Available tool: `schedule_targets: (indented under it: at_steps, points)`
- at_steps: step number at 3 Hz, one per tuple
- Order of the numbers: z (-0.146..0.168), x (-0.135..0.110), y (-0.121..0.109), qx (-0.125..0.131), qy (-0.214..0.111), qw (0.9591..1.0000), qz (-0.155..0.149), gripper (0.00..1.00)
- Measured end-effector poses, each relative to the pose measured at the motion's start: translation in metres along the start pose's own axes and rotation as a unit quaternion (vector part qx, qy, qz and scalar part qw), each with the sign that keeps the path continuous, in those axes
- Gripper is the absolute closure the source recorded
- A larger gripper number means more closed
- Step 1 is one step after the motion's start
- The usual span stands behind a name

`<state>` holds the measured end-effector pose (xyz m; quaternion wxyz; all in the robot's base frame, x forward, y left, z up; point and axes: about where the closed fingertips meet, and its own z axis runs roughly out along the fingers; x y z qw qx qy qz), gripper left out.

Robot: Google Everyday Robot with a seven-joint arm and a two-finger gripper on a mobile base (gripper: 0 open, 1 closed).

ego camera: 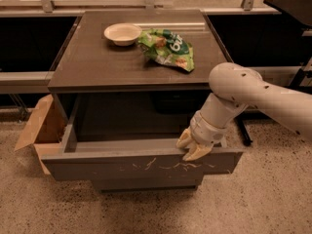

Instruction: Open top drawer

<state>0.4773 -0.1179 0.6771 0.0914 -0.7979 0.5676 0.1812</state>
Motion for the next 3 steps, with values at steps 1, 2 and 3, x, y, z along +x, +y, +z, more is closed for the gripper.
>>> schedule_targets:
  at_steps: [1,2,3]
  points:
    - [0.000,-0.004,-0.001,0.000,0.000,1.0000,0.000,0.00]
    - [0.000,-0.004,-0.001,0.000,0.000,1.0000,0.000,0.00]
    - [-0.016,-0.002,0.001,0.014,-0.004,0.9998,-0.013,0.00]
